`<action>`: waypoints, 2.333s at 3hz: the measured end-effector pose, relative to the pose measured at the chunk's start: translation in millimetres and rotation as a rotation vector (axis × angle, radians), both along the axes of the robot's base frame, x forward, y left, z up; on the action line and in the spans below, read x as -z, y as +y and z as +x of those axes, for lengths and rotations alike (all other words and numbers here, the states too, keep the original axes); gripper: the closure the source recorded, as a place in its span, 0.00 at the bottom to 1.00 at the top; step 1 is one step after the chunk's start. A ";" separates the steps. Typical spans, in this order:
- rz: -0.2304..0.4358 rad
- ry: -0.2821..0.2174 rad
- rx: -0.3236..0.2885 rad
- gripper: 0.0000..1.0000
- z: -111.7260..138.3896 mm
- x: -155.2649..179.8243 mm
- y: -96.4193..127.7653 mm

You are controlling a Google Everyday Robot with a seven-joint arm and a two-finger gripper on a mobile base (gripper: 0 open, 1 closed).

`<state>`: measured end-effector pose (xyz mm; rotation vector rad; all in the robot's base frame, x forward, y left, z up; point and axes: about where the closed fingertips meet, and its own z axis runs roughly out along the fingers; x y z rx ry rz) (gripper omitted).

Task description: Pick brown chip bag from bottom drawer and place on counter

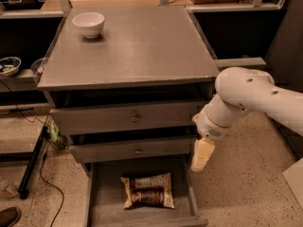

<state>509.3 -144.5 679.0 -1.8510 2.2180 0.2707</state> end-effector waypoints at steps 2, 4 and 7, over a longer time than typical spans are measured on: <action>0.020 0.063 0.004 0.00 -7.1 37.2 -0.6; 0.015 0.095 0.009 0.00 -8.2 69.1 -2.2; -0.036 0.026 0.028 0.00 -16.9 95.0 3.0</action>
Offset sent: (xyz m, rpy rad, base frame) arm -0.0111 -0.0032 -0.0676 0.0320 0.1085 -0.0117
